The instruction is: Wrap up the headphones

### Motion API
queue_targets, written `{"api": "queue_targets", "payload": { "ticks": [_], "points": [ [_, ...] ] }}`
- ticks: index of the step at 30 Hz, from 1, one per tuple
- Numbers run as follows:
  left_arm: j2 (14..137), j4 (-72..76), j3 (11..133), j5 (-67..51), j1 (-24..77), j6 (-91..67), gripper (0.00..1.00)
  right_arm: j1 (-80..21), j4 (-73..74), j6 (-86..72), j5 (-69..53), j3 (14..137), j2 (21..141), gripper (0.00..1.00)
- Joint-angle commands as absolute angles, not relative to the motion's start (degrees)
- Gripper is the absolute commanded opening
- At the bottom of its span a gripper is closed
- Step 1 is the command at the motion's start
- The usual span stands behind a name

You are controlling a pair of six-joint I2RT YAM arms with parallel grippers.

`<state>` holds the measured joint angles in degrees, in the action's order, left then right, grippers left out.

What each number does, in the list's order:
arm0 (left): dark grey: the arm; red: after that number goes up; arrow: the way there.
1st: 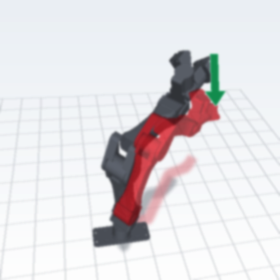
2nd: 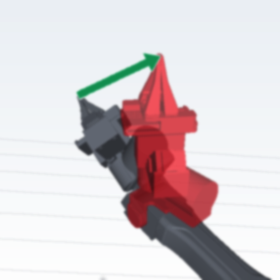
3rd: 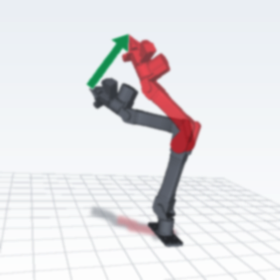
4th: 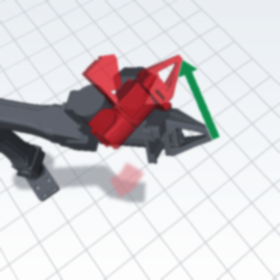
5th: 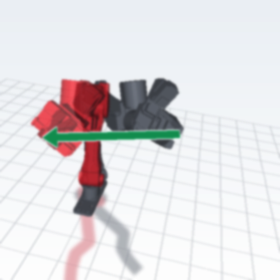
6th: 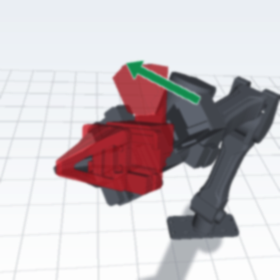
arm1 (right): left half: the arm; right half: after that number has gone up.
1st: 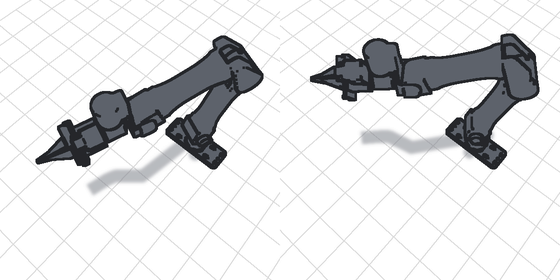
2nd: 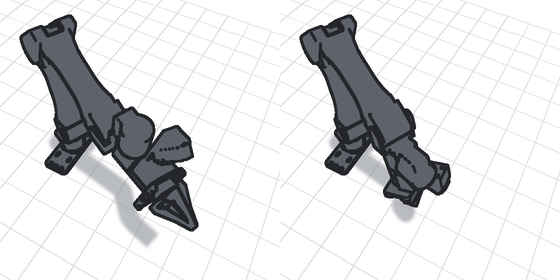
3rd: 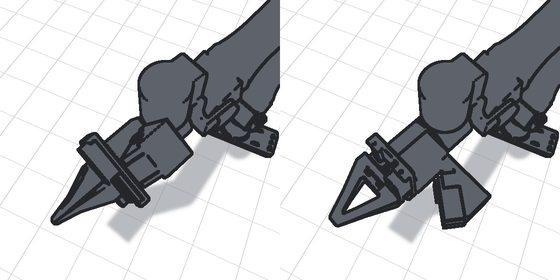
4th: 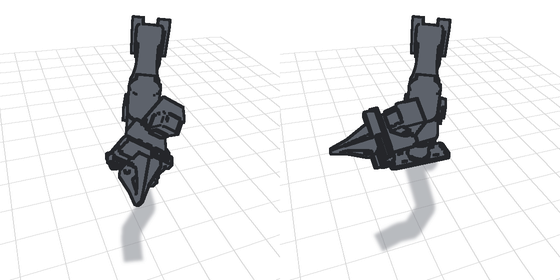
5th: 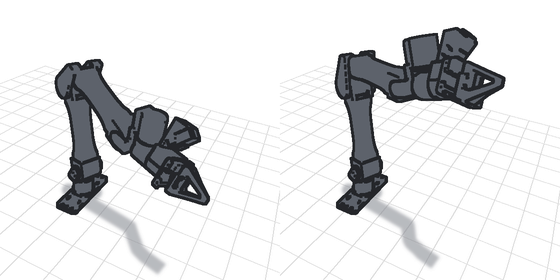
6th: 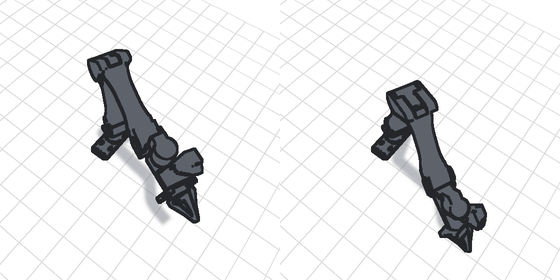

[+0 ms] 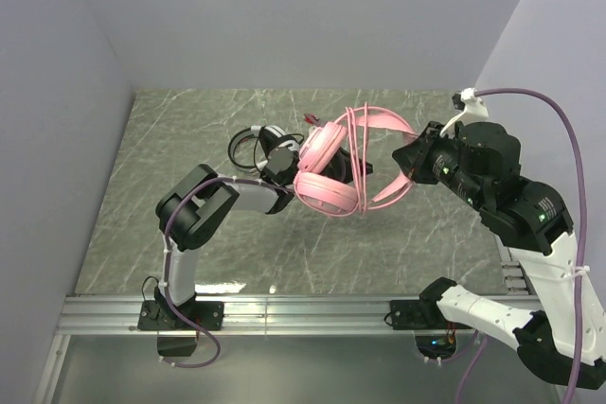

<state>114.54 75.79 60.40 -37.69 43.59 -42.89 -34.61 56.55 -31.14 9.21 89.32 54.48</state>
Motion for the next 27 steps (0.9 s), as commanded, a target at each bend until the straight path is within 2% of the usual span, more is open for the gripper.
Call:
{"api": "queue_targets", "payload": {
  "ticks": [1,3,13,15,17,18,20,27],
  "points": [
    [110.3,97.46,61.26,-37.27,43.59,-42.71,0.25,-34.37,45.71,-34.63,8.44,90.44,52.47,0.0],
    [110.56,98.61,61.0,-36.91,43.68,-42.98,0.3,-34.28,45.35,-34.89,7.65,91.49,53.17,0.0],
    [114.78,98.09,70.83,-36.83,45.26,-42.1,0.41,-34.28,42.89,-37.18,2.64,94.66,55.72,0.0],
    [115.66,98.96,71.98,-36.48,45.26,-41.31,0.49,-34.28,42.54,-37.53,1.85,94.48,55.72,0.0],
    [116.36,99.31,73.9,-37.0,45.35,-40.78,0.53,-34.28,42.28,-37.79,1.58,94.39,55.81,0.0],
    [117.15,99.49,74.79,-38.31,45.35,-40.52,0.59,-34.28,42.28,-37.79,1.32,94.48,55.9,0.0],
    [117.77,98.71,76.89,-38.93,45.53,-39.91,0.62,-34.28,42.27,-37.79,1.32,94.92,56.16,0.0],
    [117.96,90.63,78.93,-34.9,46.23,-31.58,0.62,-34.28,41.92,-38.49,0.44,95.71,56.51,0.0]
  ]
}}
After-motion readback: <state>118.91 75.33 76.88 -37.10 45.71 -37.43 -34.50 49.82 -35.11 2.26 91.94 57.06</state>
